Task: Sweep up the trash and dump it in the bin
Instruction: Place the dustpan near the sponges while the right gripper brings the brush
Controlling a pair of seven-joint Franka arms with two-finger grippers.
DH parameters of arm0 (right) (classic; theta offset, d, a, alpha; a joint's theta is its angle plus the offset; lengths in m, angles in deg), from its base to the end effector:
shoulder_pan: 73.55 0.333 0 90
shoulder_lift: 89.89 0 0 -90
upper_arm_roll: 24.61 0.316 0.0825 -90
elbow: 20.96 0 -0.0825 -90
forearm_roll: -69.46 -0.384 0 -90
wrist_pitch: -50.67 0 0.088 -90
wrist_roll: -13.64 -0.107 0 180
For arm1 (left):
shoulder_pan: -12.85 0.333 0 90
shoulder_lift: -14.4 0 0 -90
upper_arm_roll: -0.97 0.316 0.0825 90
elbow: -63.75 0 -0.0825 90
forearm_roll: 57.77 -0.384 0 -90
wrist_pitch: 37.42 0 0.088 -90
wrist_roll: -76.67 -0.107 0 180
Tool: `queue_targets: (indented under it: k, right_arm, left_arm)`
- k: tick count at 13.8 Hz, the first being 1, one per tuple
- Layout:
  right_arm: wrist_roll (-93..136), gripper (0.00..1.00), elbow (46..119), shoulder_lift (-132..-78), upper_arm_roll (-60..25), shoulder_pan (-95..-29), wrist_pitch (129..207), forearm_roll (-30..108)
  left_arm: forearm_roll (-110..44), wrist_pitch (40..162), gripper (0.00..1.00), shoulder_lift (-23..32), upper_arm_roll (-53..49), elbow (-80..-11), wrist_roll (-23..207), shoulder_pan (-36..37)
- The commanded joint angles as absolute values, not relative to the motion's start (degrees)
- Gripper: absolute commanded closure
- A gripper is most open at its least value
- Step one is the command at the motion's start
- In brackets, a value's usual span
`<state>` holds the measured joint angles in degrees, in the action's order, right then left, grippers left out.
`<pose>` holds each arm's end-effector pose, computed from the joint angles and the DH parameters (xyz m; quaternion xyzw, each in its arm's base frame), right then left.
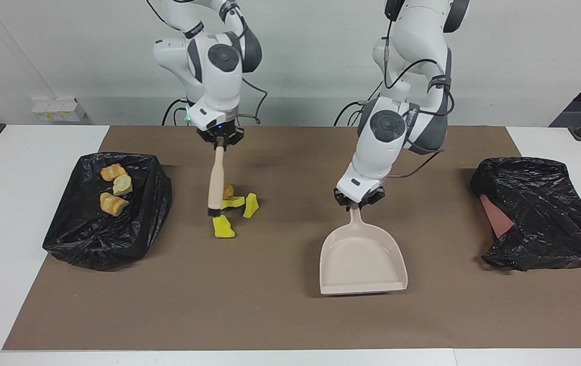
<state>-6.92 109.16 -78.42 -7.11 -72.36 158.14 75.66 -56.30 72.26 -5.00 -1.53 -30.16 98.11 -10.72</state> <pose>0.4386 0.1426 0.4219 0.9916 -0.0007 -0.0701 0.1089 0.5835 -0.2844 0.4153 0.9987 -0.0347 -0.0366 0.0049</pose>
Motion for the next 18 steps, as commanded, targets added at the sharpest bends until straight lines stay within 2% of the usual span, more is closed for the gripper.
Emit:
queue_targets:
  k: [1, 4, 8, 11, 16, 18]
  right_arm:
    - [-2.80, 1.00, 112.88, -77.85, -6.33, -75.66, 159.65, 79.46]
    - [-0.53, 1.00, 114.39, -80.74, -6.06, -75.13, 160.54, 81.06]
    - [1.33, 1.00, 114.30, -82.68, -5.89, -73.47, 160.80, 75.39]
    - [1.33, 1.00, 113.69, -84.09, -5.89, -69.86, 162.38, 69.92]
    - [1.07, 1.00, 112.46, -86.20, -5.89, -65.91, 165.72, 60.25]
    - [-2.24, 1.00, 110.01, -86.99, -5.89, -65.20, 164.58, 59.80]
  left_arm:
    - [-55.32, 71.12, 1.00, 3.64, -1.94, -39.66, 88.13, -7.02]
    - [-53.90, 73.57, 1.00, 11.39, -1.94, -51.97, 79.60, -5.87]
    - [-53.29, 77.96, 1.00, 15.00, -1.85, -59.02, 75.01, -5.87]
    - [-53.11, 79.21, 1.00, 14.49, -1.94, -59.30, 71.68, -6.31]
    - [-53.11, 80.61, 1.00, 11.59, -1.94, -58.08, 50.87, -6.75]
    - [-53.72, 80.96, 1.00, 10.10, -2.02, -57.28, 45.23, -8.58]
